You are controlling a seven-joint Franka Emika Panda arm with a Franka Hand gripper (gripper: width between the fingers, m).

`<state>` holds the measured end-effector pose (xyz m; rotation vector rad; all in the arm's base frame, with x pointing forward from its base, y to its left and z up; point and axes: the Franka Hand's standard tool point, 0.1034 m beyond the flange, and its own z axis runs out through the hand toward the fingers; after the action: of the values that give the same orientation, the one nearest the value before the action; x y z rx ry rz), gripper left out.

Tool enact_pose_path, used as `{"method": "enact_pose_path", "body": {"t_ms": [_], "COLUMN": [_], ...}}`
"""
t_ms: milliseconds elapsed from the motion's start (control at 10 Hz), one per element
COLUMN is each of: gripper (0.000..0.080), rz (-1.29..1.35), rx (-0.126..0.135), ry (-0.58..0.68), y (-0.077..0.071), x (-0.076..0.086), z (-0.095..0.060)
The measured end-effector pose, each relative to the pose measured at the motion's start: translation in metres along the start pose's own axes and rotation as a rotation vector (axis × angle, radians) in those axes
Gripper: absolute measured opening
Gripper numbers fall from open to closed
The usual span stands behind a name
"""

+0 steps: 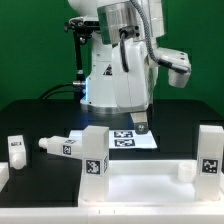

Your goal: Assemble desk

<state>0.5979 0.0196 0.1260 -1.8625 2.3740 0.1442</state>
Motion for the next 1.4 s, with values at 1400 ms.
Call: {"method": "enact_pose_path", "body": {"t_ms": [1400], "gripper": [0.0649], "rz": [-0.191], "rx": [-0.096], "ry": [0.15], "y": [0.082], "x": [0.011], "z": [0.105]}}
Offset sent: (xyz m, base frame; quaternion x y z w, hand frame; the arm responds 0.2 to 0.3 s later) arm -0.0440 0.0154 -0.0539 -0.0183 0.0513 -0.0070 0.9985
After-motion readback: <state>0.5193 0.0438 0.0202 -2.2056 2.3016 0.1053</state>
